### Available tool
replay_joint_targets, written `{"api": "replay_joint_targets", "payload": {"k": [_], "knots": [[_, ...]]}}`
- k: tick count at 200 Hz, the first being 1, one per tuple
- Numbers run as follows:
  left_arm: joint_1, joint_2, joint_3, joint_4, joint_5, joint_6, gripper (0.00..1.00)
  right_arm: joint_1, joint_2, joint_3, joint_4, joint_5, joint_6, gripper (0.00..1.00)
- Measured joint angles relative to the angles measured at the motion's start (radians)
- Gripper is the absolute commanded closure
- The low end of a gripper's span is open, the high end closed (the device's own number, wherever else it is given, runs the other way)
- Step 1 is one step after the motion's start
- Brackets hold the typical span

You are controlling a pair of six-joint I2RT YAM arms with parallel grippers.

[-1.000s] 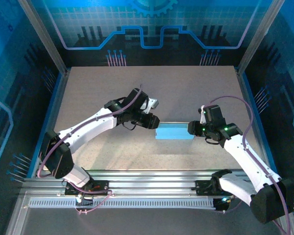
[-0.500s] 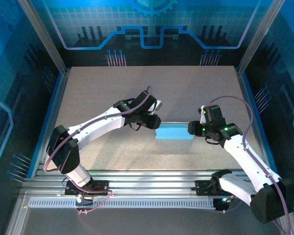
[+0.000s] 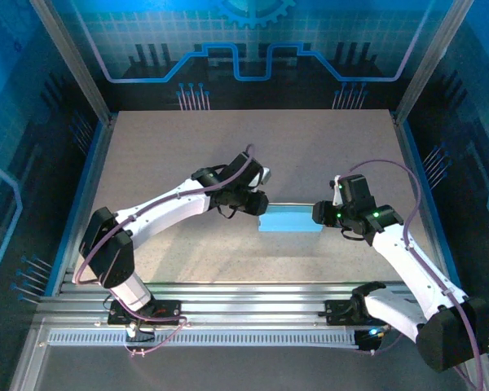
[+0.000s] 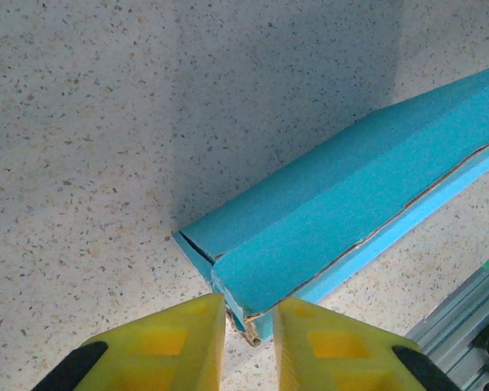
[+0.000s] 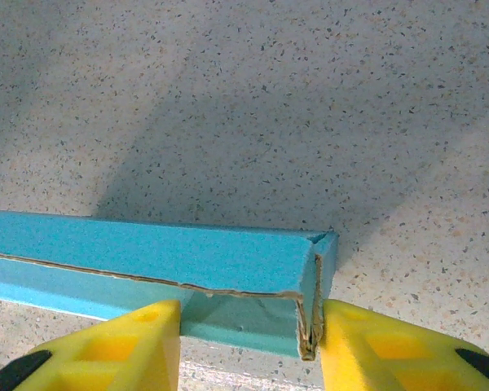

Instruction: Fold the paper box

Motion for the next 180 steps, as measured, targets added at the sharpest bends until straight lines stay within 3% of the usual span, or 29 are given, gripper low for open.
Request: {"api": "replay_joint_targets", "payload": {"k": [180], "knots": [[-0.015, 0.015, 0.006, 0.000, -0.073, -0.056, 1.00, 0.000, 0.008, 0.000, 0.015, 0.000, 0.000, 0.56]]}}
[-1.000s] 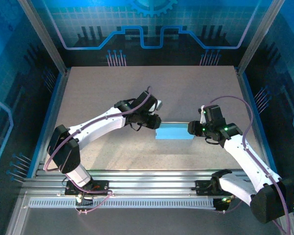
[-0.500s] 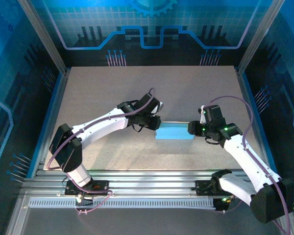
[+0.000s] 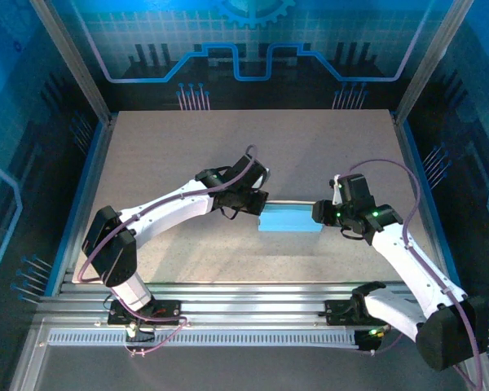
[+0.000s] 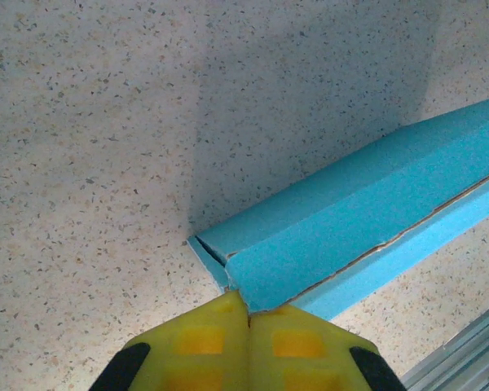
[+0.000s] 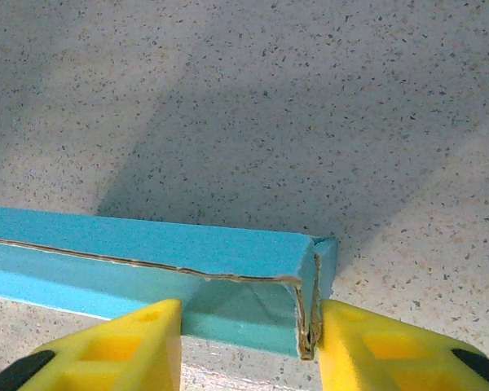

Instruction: Fold the paper box

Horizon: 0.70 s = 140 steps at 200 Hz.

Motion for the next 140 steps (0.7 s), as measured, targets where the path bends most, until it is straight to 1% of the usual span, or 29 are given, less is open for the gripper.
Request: {"api": "replay_joint_targets", "payload": {"k": [78, 140], "knots": [[0.000, 0.000, 0.000, 0.000, 0.011, -0.071, 1.00, 0.002, 0.000, -0.001, 0.002, 0.003, 0.000, 0.56], [0.000, -0.008, -0.019, 0.019, 0.010, -0.074, 1.00, 0.003, -0.002, -0.001, 0.002, 0.005, 0.000, 0.56]]}}
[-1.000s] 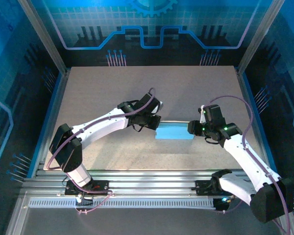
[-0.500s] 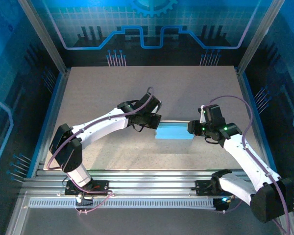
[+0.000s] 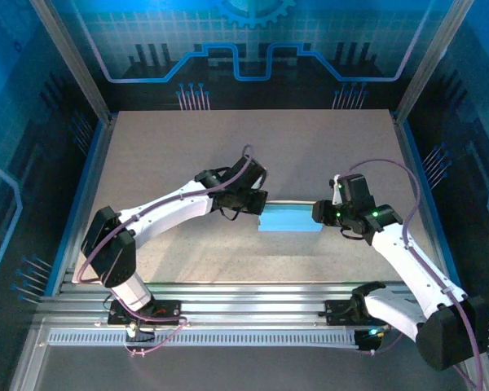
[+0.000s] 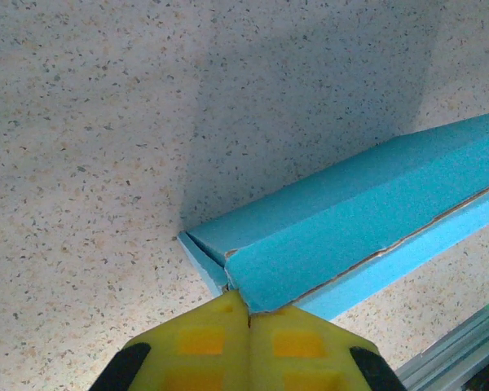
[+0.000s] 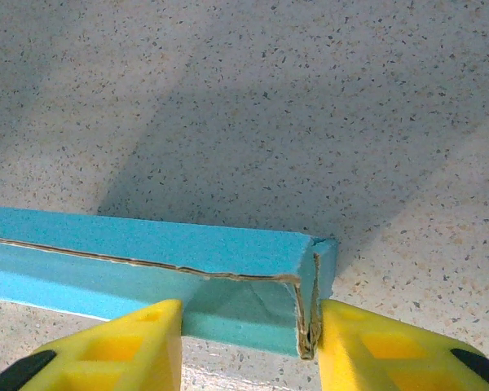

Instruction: Fold the paper box

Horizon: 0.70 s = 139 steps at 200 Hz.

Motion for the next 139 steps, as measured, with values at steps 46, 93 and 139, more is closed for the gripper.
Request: {"api": "replay_joint_targets", "payload": {"k": [46, 93, 139], "knots": [[-0.004, -0.008, -0.015, 0.013, -0.002, 0.000, 1.00, 0.002, -0.003, 0.000, -0.005, 0.003, 0.000, 0.50], [-0.024, -0.007, -0.015, 0.015, -0.017, 0.000, 1.00, 0.006, -0.053, 0.011, -0.085, 0.007, -0.016, 0.37], [-0.034, -0.002, -0.014, 0.020, -0.031, 0.001, 1.00, 0.002, -0.130, 0.079, -0.164, 0.007, -0.039, 0.31]]}}
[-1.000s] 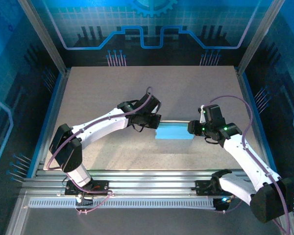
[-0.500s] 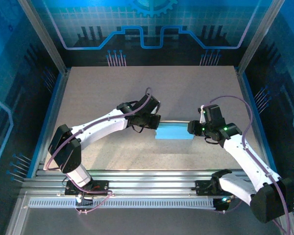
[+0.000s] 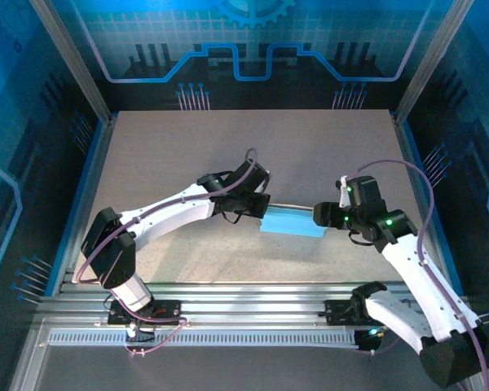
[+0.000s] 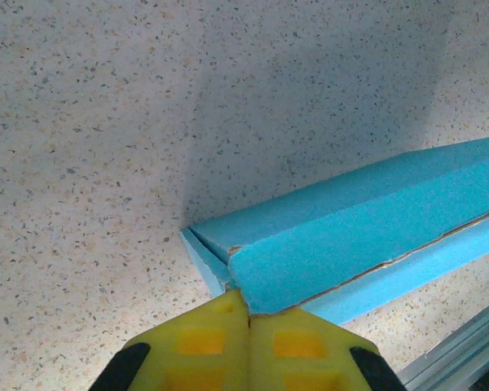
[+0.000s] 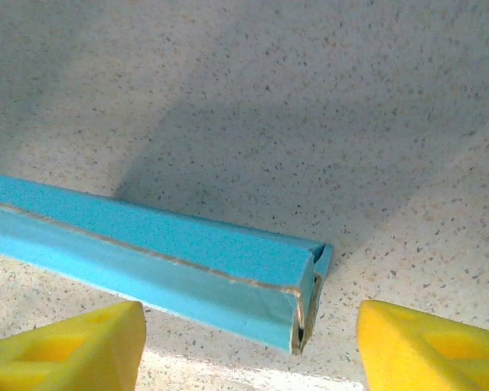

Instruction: Fold the paper box

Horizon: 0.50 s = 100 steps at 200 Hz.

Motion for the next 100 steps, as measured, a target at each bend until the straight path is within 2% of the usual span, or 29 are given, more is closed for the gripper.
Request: {"api": "replay_joint_targets", "payload": {"k": [55, 100], "knots": [[-0.009, 0.004, 0.001, 0.007, -0.015, 0.002, 1.00, -0.003, -0.013, 0.074, -0.011, -0.058, -0.014, 0.50], [-0.015, 0.011, 0.008, 0.007, -0.021, 0.004, 1.00, -0.003, 0.105, 0.092, 0.034, -0.107, -0.015, 0.54]]}}
